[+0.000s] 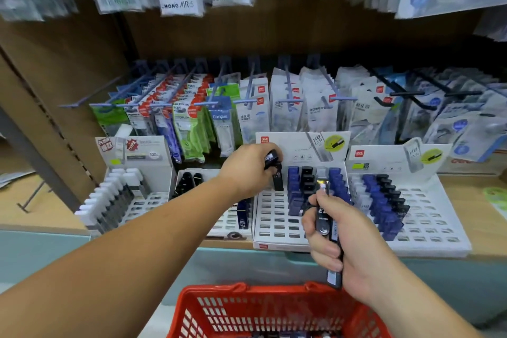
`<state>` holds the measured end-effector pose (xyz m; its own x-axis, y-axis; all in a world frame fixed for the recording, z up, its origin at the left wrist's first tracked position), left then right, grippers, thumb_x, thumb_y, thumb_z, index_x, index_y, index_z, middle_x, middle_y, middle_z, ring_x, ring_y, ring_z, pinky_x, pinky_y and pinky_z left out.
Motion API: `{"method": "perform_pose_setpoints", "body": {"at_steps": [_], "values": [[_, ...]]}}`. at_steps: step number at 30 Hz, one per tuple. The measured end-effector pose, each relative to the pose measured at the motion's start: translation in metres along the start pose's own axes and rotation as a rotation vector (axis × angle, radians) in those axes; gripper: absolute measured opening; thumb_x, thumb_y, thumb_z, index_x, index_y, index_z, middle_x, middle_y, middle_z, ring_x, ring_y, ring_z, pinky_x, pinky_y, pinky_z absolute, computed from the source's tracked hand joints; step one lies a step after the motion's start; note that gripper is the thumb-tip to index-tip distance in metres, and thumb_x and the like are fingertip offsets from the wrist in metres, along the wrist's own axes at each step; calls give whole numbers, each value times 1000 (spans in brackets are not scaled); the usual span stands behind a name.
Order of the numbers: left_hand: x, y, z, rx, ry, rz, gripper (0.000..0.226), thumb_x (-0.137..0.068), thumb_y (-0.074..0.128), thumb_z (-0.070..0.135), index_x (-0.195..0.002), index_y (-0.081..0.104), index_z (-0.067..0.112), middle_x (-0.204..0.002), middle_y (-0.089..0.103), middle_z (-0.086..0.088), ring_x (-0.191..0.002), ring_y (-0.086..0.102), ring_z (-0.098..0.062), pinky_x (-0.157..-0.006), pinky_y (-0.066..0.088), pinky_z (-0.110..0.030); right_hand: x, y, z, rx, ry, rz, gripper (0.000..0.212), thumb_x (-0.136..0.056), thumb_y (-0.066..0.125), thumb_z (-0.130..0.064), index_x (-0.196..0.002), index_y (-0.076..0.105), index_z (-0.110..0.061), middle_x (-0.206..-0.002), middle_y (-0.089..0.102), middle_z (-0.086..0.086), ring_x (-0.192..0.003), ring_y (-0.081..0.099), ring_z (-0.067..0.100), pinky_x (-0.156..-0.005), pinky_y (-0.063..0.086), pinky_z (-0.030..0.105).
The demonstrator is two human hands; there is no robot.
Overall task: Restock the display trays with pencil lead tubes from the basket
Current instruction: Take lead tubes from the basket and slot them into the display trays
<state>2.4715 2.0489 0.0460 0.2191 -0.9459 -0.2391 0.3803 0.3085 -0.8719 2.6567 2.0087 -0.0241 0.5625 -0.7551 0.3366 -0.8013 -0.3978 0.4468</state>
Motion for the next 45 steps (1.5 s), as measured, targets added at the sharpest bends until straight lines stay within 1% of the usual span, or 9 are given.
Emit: {"method": "perform_pose_setpoints", "body": {"at_steps": [7,13,16,19,21,25,34,38,45], "values": [[-7,3,6,-111,54,60,23,-94,68,25,-115,62,34,-109,71,0,-103,63,-25,-79,55,-38,2,-6,-8,79,-76,8,21,-100,60,-31,-113,72,-19,-80,66,18,-41,28,15,-38,19,20],[1,7,19,-152,74,31,21,-93,67,23,-113,67,29,-112,72,1,-105,65,-25,-81,55,-37,1,-5,-8,-109,-35,-9,33,-104,50,-39,-105,60,-8,-70,55,8,-40,26,12,-37,15,23],[25,-9,30,180,-16,91,13,-90,76,28,-101,70,27,-89,72,6,-79,67,-17,-69,55,-31,0,-7,-18,-164,-109,49,27,-108,45,-38,-102,53,-13,-69,55,4,-46,32,15,-41,27,26],[63,14,46,662,-162,-150,20,-87,83,29,-92,67,16,-56,56,3,-40,50,-16,-41,42,-27,1,-11,-32,-193,-207,143,26,-109,41,-37,-100,52,-15,-68,59,5,-54,47,18,-53,44,33],[86,26,54,768,-208,-302,29,-84,85,30,-95,66,12,-50,51,-3,-36,45,-19,-39,39,-26,5,-13,-41,-203,-266,174,26,-110,39,-38,-100,52,-17,-70,62,5,-59,53,18,-60,48,34],[111,33,65,745,-170,-432,34,-78,91,24,-99,67,14,-65,61,-5,-45,53,-21,-41,41,-27,9,-9,-45,-187,-309,157,26,-109,39,-43,-102,51,-21,-77,63,5,-66,54,19,-60,43,35],[121,-4,48,669,-138,-278,7,-100,63,17,-104,68,21,-83,75,-6,-56,63,-20,-42,46,-33,18,-28,-49,-40,-367,310,22,-108,49,-23,-94,59,-9,-80,73,10,-68,68,21,-70,58,36],[126,-16,18,730,-231,-232,7,-102,62,14,-107,67,14,-83,75,-9,-58,61,-19,-43,46,-32,24,-38,-55,175,-427,395,8,-108,44,-7,-109,52,-5,-75,65,6,-49,54,10,-51,53,32],[136,-15,3,886,-305,-297,12,-102,62,11,-112,64,6,-82,72,-13,-51,51,-18,-40,38,-27,35,5,-36,293,-344,113,7,-99,65,-14,-102,61,-10,-60,47,-4,-49,28,15,-48,35,30]]}}
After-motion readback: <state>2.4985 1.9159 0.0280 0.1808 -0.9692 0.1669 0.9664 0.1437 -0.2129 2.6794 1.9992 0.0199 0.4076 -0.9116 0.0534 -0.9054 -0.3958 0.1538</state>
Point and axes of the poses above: each hand's wrist, its own x-axis away from the middle knuckle, its own y-axis out of the palm, z = x × y, the point moved 10 cm from there along -x, towards the middle knuckle
